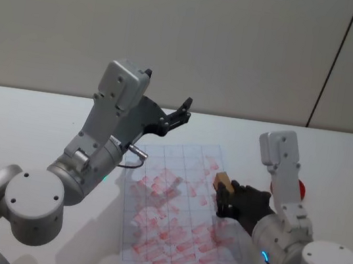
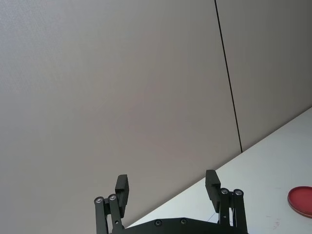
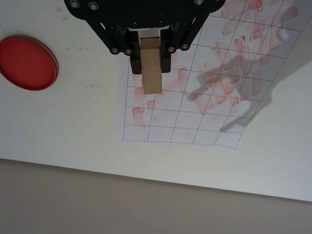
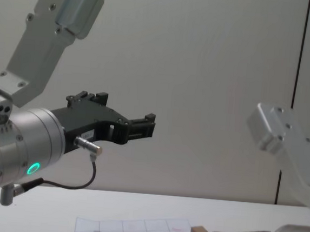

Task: Use the one hand to pick up the stamp and affix it onto the A4 paper.

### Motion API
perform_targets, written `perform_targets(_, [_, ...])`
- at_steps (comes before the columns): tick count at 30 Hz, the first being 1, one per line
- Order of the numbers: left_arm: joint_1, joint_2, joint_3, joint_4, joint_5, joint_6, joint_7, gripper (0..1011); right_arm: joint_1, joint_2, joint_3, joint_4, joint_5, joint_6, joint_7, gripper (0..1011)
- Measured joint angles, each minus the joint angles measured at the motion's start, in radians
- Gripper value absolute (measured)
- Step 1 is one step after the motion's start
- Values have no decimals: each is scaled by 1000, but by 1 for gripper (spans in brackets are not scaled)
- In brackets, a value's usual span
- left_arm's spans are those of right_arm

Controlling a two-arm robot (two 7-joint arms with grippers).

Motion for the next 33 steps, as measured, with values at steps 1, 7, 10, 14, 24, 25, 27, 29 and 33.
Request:
perform_targets(1, [0,0,0,0,0,0,0,1001,-1,0,0,1,-2,2,-1,213])
perform_targets(7, [0,0,0,0,0,0,0,1001,-7,1,-2,13,-12,9,-2,213])
perform_targets(10, [0,0,0,0,0,0,0,1001,-8,1,-2,22,-16,8,1,213])
perform_targets(14, [0,0,0,0,0,0,0,1001,-8,0,-3,38,-18,3,9,213])
perform_targets(24, [0,0,0,0,0,0,0,1001,-1,-5,-3,75,-25,-12,25,213])
perform_targets(25, [0,0,0,0,0,0,0,1001,0,-5,-2,77,-25,-13,26,213])
perform_targets(27, [0,0,0,0,0,0,0,1001,2,-7,-2,84,-26,-14,29,213])
perform_targets(29, [0,0,0,0,0,0,0,1002,5,-8,-1,90,-26,-15,31,213])
perform_targets(33, [0,0,0,0,0,0,0,1001,6,-10,0,97,-27,-16,32,213])
